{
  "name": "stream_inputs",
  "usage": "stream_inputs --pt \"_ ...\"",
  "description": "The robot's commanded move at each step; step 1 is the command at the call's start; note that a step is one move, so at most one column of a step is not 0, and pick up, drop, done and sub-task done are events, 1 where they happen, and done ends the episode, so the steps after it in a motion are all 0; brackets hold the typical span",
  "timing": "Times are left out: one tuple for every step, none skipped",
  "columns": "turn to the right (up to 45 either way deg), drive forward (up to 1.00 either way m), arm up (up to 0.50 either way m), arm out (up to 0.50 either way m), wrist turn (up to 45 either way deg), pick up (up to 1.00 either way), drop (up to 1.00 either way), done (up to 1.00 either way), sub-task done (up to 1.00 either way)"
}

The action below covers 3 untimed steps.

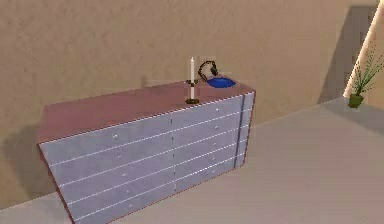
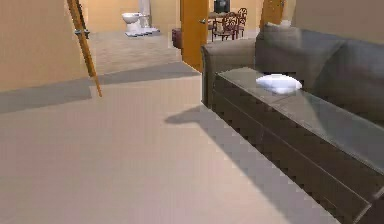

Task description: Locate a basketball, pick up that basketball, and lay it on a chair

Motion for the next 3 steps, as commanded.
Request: stream_inputs --pt "42.0 0.0 0.0 0.0 0.0 0.0 0.0 0.0 0.0" --pt "0.0 0.05 0.0 0.0 0.0 0.0 0.0 0.0 0.0" --pt "-45.0 0.0 0.0 0.0 0.0 0.0 0.0 0.0 0.0"
